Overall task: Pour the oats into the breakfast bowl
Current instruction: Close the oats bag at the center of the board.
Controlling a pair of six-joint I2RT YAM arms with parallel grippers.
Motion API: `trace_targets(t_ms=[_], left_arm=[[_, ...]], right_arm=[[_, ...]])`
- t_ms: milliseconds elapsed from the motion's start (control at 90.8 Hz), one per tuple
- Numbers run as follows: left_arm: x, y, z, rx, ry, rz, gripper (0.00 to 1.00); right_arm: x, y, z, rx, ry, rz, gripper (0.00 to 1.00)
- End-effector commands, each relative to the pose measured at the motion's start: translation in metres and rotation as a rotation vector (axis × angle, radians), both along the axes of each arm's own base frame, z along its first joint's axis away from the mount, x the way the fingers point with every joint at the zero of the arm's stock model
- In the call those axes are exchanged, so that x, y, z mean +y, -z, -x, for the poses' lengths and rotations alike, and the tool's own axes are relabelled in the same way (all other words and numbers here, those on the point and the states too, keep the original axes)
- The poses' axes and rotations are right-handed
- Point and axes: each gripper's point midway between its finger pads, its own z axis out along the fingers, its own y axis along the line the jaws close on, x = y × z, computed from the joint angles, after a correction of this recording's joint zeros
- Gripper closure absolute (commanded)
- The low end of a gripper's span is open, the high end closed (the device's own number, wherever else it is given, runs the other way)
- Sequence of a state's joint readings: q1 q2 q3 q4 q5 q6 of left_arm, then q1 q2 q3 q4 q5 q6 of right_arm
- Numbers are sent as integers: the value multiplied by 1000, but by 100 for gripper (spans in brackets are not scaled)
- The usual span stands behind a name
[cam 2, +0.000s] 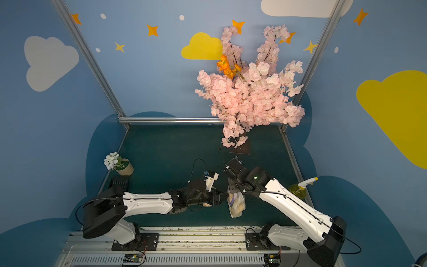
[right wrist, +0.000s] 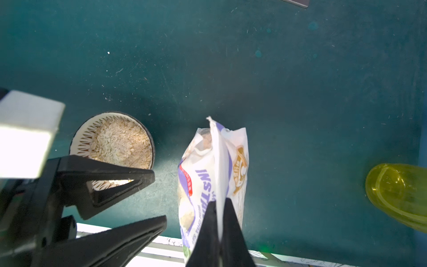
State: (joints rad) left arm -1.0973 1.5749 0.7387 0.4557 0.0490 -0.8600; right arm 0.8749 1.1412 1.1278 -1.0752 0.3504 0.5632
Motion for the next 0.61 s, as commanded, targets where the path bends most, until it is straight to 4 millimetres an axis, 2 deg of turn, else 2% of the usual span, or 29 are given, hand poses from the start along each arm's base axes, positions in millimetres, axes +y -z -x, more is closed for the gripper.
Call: trace_targets(t_ms=[0,33,66,154,220,385,463,496,595], left_arm=[[-6,-17,-3,-22,-2,28,45],[-6,-16,-2,-21,-2,28,45],[-6,-16,-2,-20,-1,27,45],[-5,-17,-1,-20,0,28,45],[-6,-18,-2,-18,-2,31,45],[-7,-18,-1,-15,0,32,45],[-7,-18,-2,-15,0,32,45],[-7,-18,-1,-13,0,33,45],[-8,-18,-1,-11,2,31,45]], right_arm=[[-3,-22,-6,-94,9,-38,100],[-6,-22,-8,-110,20,-37,85],[-8,-21,-9,-119,25,-37,78],[-12,-19,-12,-121,36,-28,70],[-12,-15,-15,-114,36,-15,68],[-4,-3,-21,-86,25,1,74],[-1,-1,-25,-81,22,9,86],[0,-2,-26,-79,21,11,100],[3,-4,-28,-72,20,13,100]])
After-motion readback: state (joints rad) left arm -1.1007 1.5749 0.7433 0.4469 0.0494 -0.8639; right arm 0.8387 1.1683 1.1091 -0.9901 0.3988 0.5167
